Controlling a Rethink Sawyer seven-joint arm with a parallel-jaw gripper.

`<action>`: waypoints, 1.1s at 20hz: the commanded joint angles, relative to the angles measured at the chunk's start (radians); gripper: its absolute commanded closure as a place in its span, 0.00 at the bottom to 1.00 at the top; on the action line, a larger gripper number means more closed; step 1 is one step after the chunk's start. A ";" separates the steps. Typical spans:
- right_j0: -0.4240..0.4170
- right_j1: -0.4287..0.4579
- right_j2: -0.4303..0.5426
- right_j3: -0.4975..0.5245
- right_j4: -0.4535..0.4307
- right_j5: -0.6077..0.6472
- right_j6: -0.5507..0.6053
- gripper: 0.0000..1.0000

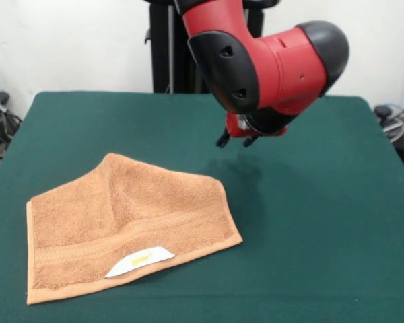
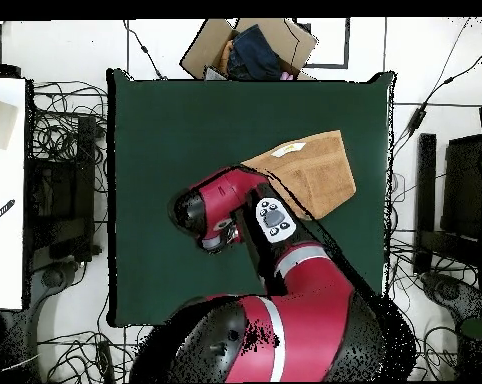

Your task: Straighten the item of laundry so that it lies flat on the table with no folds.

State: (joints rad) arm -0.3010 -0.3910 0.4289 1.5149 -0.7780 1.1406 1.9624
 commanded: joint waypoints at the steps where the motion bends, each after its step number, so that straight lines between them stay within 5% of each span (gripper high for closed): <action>1: 0.024 -0.003 0.067 -0.135 0.059 0.125 -0.199 0.00; 9: 0.025 0.009 0.052 -0.174 0.067 0.142 -0.231 0.00; 22: 0.070 0.056 0.019 -0.226 -0.074 0.030 -0.253 0.00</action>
State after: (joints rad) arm -0.2821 -0.3827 0.4285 1.3390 -0.7591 1.2277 1.9178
